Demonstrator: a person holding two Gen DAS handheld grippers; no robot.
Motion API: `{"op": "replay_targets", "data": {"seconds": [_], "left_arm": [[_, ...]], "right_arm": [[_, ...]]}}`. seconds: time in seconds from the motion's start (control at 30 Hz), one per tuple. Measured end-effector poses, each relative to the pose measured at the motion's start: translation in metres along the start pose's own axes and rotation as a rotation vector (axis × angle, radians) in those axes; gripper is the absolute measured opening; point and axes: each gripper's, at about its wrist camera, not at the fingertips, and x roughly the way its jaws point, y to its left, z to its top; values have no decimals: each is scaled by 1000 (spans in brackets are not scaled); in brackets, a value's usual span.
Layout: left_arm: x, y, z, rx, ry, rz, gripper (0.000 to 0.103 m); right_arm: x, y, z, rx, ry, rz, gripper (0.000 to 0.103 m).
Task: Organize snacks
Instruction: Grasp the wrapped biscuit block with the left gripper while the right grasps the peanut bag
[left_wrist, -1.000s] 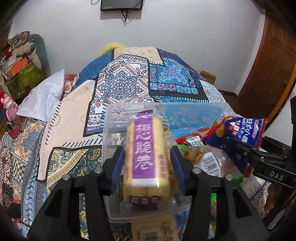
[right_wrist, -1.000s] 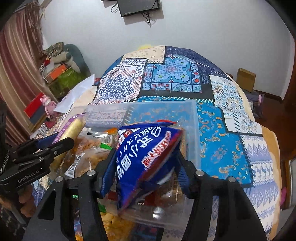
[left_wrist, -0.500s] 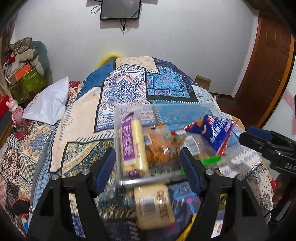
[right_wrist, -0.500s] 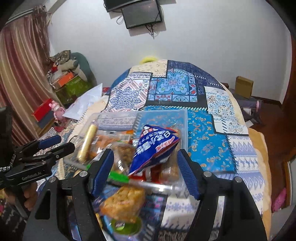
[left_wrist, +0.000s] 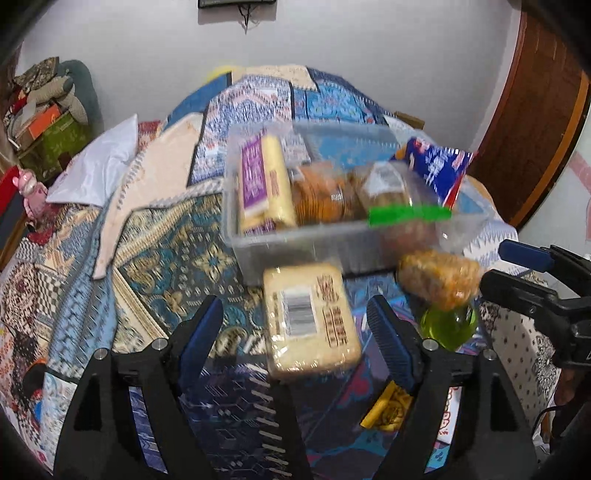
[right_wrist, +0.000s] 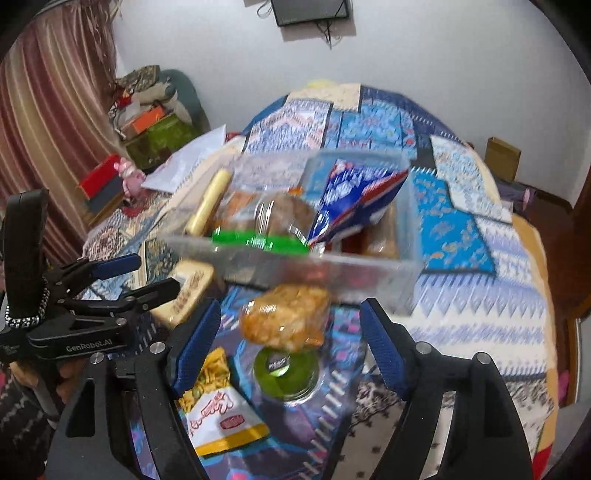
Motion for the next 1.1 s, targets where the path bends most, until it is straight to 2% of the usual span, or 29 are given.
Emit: {"op": "replay_targets", "data": {"seconds": [0.2, 0.4, 0.43, 0.5, 0.53, 0.63, 0.77, 1.1], "left_arm": [[24, -5, -6, -4, 51, -3, 80], [42, -6, -5, -11, 65, 14, 80], [43, -5, -6, -13, 67, 12, 78], [46, -5, -7, -20, 71, 7, 67], [47, -5, -8, -23, 76, -2, 64], [45, -7, -9, -19, 59, 8, 62], [37, -13, -12, 6, 36, 28, 55], [1, -21, -19, 25, -6, 20, 55]], "right_arm": [[24, 6, -8, 3, 53, 5, 75], [44, 4, -8, 23, 68, -12, 75], [46, 3, -9, 28, 69, -11, 75], [48, 2, -9, 38, 64, -10, 72], [48, 1, -10, 39, 60, -8, 64], [47, 2, -12, 37, 60, 17, 57], [42, 7, -14, 17, 47, 3, 53], [11, 12, -13, 2, 4, 27, 51]]}}
